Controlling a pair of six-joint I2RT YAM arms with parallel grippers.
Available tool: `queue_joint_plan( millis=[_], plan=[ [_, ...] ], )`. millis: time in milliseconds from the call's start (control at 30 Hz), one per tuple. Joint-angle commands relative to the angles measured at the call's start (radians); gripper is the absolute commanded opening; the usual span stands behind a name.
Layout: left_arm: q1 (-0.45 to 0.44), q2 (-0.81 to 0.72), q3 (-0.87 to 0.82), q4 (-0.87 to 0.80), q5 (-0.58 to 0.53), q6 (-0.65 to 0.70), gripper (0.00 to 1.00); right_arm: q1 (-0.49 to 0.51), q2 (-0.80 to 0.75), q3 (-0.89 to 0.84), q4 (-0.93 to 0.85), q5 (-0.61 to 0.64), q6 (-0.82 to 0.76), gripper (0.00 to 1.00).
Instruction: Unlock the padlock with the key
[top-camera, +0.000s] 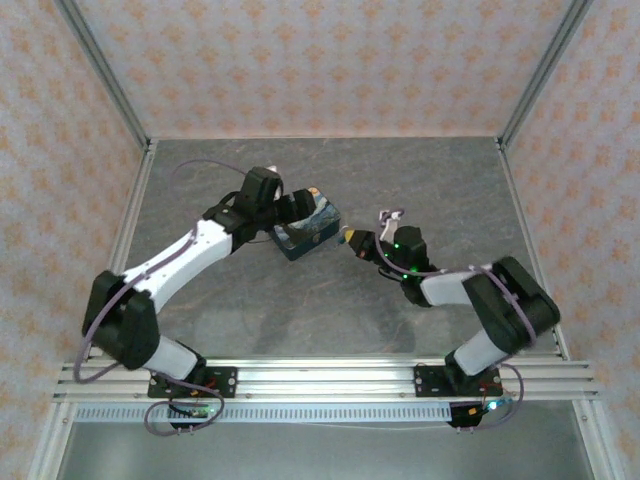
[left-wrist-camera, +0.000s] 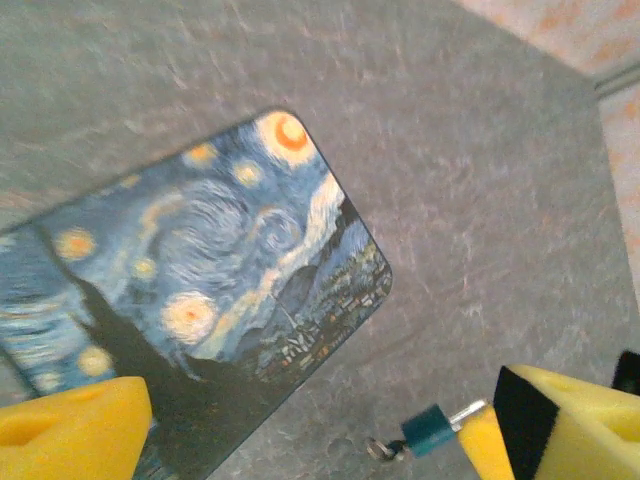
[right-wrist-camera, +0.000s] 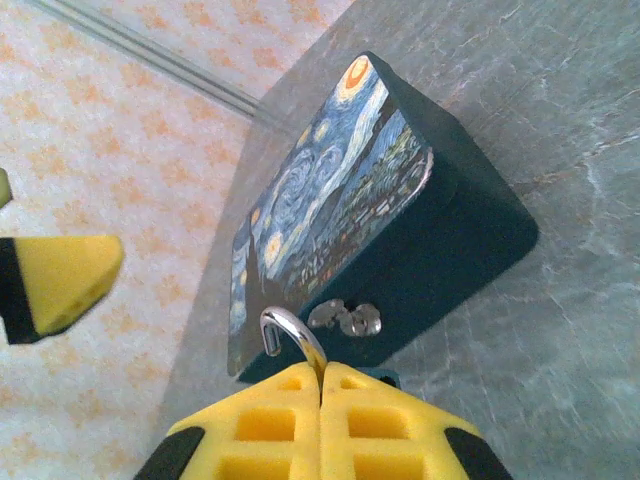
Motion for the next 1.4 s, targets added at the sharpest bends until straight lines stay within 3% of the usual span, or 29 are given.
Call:
queue_joint_plan(
  millis=[0, 133, 300, 500, 800, 1033, 1200, 1367],
  plan=[
    [0.000, -0.107, -0.103, 0.032, -0.184, 0.017, 0.95, 0.005, -0.204, -0.011, -0.402, 0.038, -0.102, 0.00],
    [0.002, -0.197, -0.204, 0.079, -0.270, 0.005, 0.99, 0.017, -0.409, -0.011, -0.693, 0.070, -0.116, 0.00],
    [0.003, -0.260, -0.289, 0.081, -0.354, -0.021, 0.99, 0.052, -0.543, -0.020, -0.990, 0.102, -0.095, 0.00],
    [0.007, -0.313, -0.326, 0.065, -0.410, -0.002, 1.00, 0.098, -0.606, -0.110, -1.038, 0.151, -0.001, 0.00],
    [0.008, -0.369, -0.335, 0.037, -0.444, 0.039, 1.00, 0.108, -0.459, -0.075, -1.034, 0.163, -0.034, 0.01],
    [0.010, -0.369, -0.300, 0.004, -0.468, 0.048, 1.00, 0.104, -0.419, 0.018, -1.035, 0.255, -0.091, 0.33],
    [0.009, -0.412, -0.278, -0.013, -0.515, 0.068, 1.00, 0.063, -0.491, 0.092, -1.093, 0.380, -0.179, 0.41],
    [0.009, -0.497, -0.306, 0.036, -0.627, 0.173, 1.00, -0.010, -0.561, 0.160, -1.097, 0.591, -0.341, 0.62]
  ],
)
